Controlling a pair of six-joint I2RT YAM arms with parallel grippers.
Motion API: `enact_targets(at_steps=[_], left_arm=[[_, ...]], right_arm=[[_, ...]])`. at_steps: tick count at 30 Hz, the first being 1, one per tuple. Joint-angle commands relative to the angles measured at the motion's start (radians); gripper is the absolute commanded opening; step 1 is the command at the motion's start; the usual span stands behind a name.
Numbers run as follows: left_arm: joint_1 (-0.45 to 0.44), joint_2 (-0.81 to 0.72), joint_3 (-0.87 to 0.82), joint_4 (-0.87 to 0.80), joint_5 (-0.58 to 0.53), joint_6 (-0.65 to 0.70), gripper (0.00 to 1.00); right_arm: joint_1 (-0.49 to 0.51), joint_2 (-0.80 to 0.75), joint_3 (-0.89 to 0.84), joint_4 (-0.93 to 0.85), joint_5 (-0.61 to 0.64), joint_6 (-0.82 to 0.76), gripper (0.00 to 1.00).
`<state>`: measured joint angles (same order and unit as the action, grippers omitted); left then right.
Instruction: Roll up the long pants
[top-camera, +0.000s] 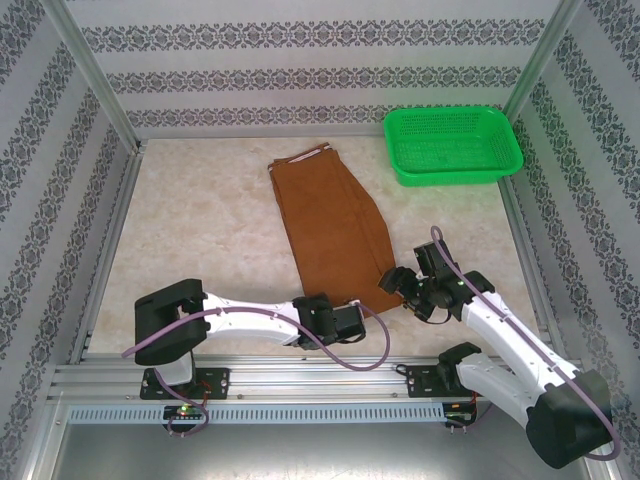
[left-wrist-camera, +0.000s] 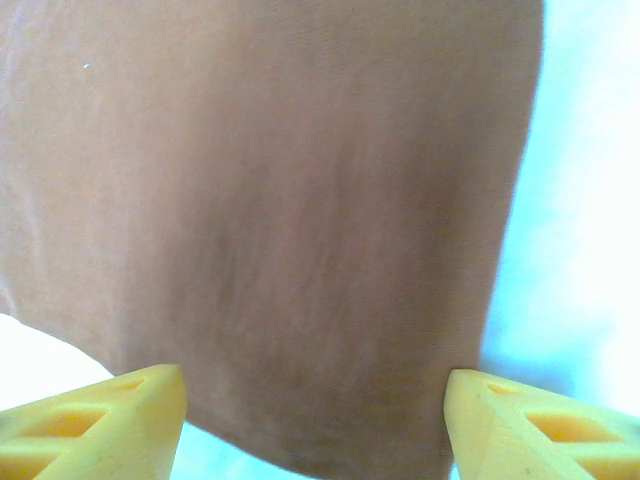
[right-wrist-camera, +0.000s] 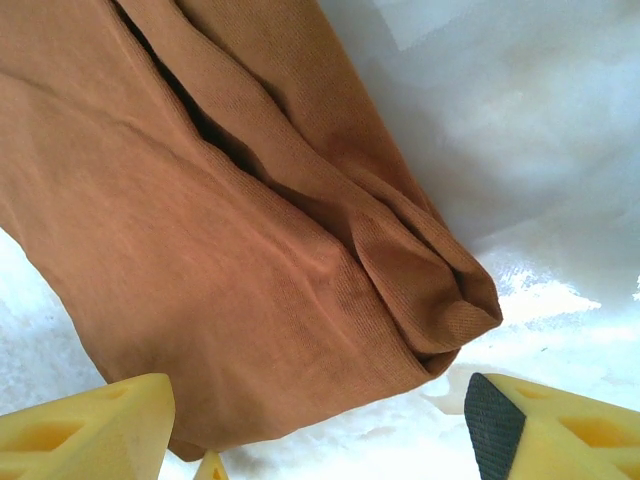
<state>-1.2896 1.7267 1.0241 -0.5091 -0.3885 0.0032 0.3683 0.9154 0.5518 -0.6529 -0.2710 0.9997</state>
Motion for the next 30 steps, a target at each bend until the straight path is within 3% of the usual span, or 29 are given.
enact_targets(at_steps=[1, 6, 15, 30], left_arm=[[-0.017, -0.013, 0.025, 0.011, 0.047, 0.016, 0.69], [-0.024, -0.022, 0.005, 0.041, 0.055, 0.026, 0.70], [-0.015, 0.181, 0.058, 0.117, 0.006, 0.125, 0.70], [0.152, 0.290, 0.078, 0.155, 0.001, 0.111, 0.64]], right_arm=[[-0.011, -0.002, -0.015, 0.020, -0.004, 0.012, 0.78], [-0.010, 0.015, -0.027, 0.047, -0.005, 0.019, 0.78], [-0.012, 0.052, -0.022, 0.084, -0.009, 0.026, 0.78], [-0.014, 0.051, -0.012, 0.087, -0.008, 0.034, 0.78]])
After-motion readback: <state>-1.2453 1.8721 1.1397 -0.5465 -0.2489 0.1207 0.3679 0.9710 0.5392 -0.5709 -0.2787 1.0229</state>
